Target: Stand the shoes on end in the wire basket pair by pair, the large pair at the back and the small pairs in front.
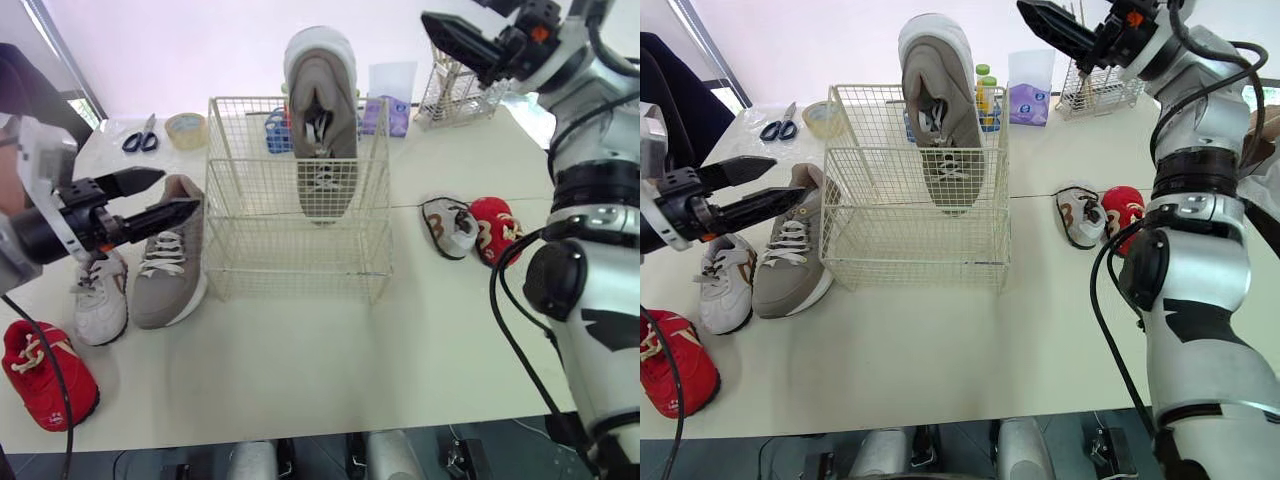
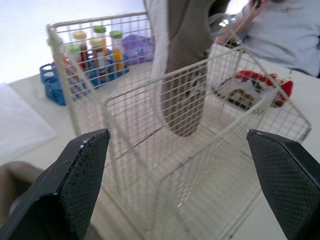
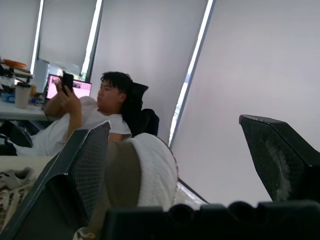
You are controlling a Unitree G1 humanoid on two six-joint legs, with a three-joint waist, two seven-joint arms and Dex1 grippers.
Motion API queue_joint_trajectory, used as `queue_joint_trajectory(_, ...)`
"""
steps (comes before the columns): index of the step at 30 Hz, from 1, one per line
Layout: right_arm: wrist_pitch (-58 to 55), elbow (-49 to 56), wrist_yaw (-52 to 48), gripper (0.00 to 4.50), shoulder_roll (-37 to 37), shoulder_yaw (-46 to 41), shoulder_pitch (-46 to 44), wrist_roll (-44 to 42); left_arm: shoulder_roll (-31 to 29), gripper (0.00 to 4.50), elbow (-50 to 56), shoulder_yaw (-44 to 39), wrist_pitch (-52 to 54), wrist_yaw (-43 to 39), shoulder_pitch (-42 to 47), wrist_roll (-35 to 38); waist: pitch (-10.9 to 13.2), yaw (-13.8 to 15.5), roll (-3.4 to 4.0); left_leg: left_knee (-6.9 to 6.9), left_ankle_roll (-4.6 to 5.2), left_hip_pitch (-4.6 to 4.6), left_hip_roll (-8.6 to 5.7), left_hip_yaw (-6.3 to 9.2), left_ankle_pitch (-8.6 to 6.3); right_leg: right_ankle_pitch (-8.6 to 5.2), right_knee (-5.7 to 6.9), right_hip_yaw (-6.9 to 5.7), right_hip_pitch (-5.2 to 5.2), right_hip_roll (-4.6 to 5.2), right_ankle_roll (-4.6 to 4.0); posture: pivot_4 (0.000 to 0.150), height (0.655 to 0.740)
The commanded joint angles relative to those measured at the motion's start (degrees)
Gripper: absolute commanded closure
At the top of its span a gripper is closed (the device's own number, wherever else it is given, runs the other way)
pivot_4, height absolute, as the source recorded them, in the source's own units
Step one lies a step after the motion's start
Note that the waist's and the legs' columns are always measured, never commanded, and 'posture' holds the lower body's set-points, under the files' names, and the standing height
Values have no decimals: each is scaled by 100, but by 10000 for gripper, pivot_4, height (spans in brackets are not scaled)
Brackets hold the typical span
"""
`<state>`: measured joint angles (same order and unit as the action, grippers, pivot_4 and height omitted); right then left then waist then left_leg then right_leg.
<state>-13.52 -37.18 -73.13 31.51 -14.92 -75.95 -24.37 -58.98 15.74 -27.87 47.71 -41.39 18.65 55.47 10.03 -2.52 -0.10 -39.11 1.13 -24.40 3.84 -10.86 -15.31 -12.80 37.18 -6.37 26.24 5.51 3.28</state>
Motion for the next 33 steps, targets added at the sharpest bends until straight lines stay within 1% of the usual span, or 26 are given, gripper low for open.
queue_joint_trajectory(1,-2453,2718,-495,246,449,575,813,-1405,-276,0,-751,-71,-356,505,255,-950,0,36,-1,1,0,-2,2,6,0,0,-2,-1,-1,0,-1,1500,7357)
queue_joint_trajectory(2,-3044,3371,-687,246,706,823,1074,-1700,-395,0,-1082,33,-265,658,364,-1184,0,52,0,1,0,-2,2,8,0,-1,-2,-1,-1,1,-2,1500,7357)
queue_joint_trajectory(4,-3616,4333,-1139,246,1335,1335,1461,-1903,-651,0,-1872,466,44,622,675,-1523,0,77,0,1,2,-5,0,9,0,-2,-3,-2,2,3,-2,1500,7357)
queue_joint_trajectory(7,-4072,4849,-1251,246,1578,1546,1522,-2276,-784,0,-2802,1291,160,129,1299,-1972,-1,128,-2,-1,11,-1,-3,1,-7,-1,-6,-2,3,7,-2,1500,7357)
queue_joint_trajectory(9,-3978,5059,-1344,246,1675,1751,1612,-2177,-645,0,-3441,1865,79,-334,1951,-2299,-10,159,-17,-3,9,1,-1,-1,-9,-2,-6,-4,2,7,-3,1500,7357)
queue_joint_trajectory(12,-3584,5189,-1380,246,1710,1993,1734,-1861,-375,0,-4474,2608,-356,-970,2820,-2954,-19,216,-36,-6,-6,-4,-2,-1,-17,-4,-6,-7,7,5,-8,1500,7357)
queue_joint_trajectory(17,-3328,5217,-1135,246,1674,2101,1856,-1614,274,0,-6708,3595,-1304,-1792,4262,-4233,-17,189,-50,-14,19,-15,-17,-14,-11,-1,-4,-7,11,6,-3,1500,7357)
queue_joint_trajectory(21,-3472,5434,-1032,246,1800,1968,1941,-1780,718,0,-7919,3970,-1707,-2183,4951,-4941,-15,153,-54,-14,19,-16,-14,-19,-11,-1,-3,-8,19,4,-2,1500,7357)
queue_joint_trajectory(25,-3597,5627,-850,246,2027,1847,2051,-1809,1087,0,-8505,4040,-2049,-2333,5178,-5389,-15,167,-56,-14,19,-17,-10,-20,-11,-1,-3,-8,22,6,-2,1500,7357)
queue_joint_trajectory(28,-3551,5739,-680,0,2200,1838,2218,-1662,1303,8245,-8663,4028,-2181,-2139,5139,-5657,-17,191,-57,-15,25,-15,-3,-13,-14,-2,-2,-8,18,14,-3,1500,7357)
queue_joint_trajectory(33,-3519,5788,-473,0,2286,1777,2350,-1650,1459,32288,-8744,3810,-2118,-2109,5107,-5725,-20,180,-59,-20,35,-12,-5,-12,-20,-1,1,-8,16,24,-3,1500,7357)
